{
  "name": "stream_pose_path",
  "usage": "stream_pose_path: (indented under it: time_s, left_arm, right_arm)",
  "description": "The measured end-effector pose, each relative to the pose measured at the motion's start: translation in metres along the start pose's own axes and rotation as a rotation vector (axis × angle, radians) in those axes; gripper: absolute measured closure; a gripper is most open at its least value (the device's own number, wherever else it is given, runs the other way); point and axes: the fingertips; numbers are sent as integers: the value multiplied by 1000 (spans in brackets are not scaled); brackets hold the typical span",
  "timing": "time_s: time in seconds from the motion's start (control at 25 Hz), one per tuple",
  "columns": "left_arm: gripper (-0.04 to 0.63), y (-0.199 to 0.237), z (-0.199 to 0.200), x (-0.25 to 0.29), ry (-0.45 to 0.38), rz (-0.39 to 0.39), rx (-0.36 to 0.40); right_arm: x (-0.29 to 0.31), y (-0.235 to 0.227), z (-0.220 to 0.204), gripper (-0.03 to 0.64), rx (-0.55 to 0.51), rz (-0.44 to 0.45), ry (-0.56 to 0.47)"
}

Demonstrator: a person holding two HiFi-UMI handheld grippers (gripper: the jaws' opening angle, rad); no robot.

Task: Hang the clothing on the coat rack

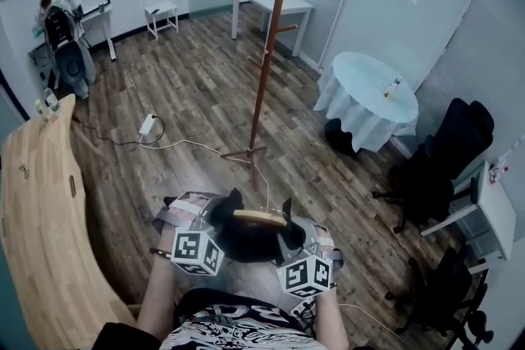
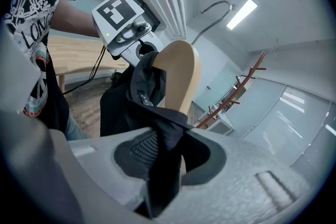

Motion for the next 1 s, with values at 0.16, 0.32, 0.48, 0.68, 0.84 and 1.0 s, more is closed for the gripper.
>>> stream_pose_path:
  time_s: [0.16,0.32,0.48,0.68,0.84,1.0]
  left_arm:
    - [579,16,-20,27,-11,-9,3]
    - [578,39,-51,59,-24,-9,14]
    - [578,68,-90,93,-41,-18,10]
    - [579,120,-138,137,-65,-19,35]
    - [579,156,-172,174,-84,-26,56]
    - [578,178,-198,208,-106,-40,73]
  right_arm:
    - [32,-16,3,518,15,1,5]
    - [76,-34,12,518,28,-6,19]
    - [128,-56,24,518,36,-18,39]
    - [193,-96,51,518,53,-55,43]
    - [244,-124,65,518,69,-80,51]
    - [285,-145,68,518,93,-105,72]
Point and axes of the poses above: the fingertips, and each gripper's own axes: x forward along the fingers, y to its left, z out of its top, and after that the axes turned 11 degrees about x, right-handed
